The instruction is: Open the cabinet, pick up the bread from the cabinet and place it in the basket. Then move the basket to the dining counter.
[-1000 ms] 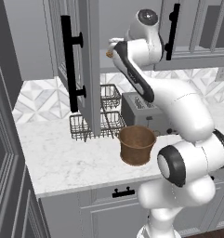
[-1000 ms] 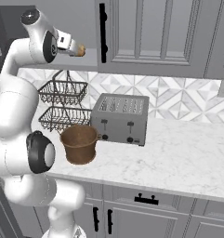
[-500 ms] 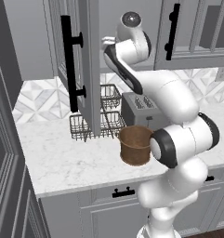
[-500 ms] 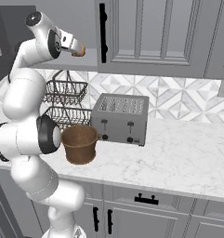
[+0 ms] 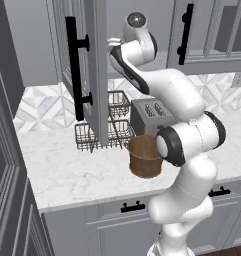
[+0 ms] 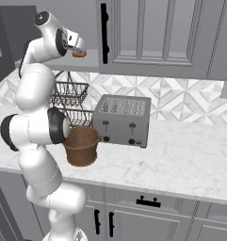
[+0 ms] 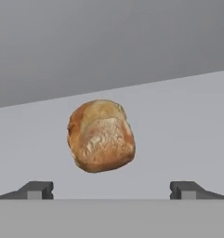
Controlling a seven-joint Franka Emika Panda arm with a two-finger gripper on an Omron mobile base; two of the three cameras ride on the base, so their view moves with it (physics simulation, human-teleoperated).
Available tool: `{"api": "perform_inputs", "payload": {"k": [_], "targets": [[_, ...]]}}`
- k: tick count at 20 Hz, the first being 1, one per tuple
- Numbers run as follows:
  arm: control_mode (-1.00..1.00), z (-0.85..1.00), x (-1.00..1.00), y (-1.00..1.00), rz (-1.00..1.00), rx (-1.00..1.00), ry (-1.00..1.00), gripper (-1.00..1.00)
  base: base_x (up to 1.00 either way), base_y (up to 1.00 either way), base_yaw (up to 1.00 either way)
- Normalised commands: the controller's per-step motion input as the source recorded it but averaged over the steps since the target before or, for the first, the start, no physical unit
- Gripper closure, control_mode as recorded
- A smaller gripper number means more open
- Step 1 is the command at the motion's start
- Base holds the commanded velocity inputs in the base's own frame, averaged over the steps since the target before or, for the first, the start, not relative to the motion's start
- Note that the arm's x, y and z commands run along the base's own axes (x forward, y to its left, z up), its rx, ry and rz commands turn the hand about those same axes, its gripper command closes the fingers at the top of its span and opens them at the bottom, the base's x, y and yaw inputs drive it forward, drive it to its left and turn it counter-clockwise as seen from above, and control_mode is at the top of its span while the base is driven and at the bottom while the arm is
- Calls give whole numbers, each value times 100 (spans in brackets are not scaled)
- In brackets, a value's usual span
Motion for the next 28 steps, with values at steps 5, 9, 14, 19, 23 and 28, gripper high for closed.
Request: {"api": "perform_inputs", "payload": {"k": [5, 9, 14, 19, 23, 28], "targets": [[-100, -14, 40, 0, 0, 0, 0, -100, 0, 0, 0], [-100, 0, 32, 0, 0, 0, 0, -100, 0, 0, 0], [-100, -2, 28, 0, 0, 0, 0, -100, 0, 0, 0], [-100, -3, 24, 0, 0, 0, 0, -100, 0, 0, 0], [-100, -10, 12, 0, 0, 0, 0, -100, 0, 0, 0], [-100, -15, 0, 0, 0, 0, 0, 100, 0, 0, 0]]}}
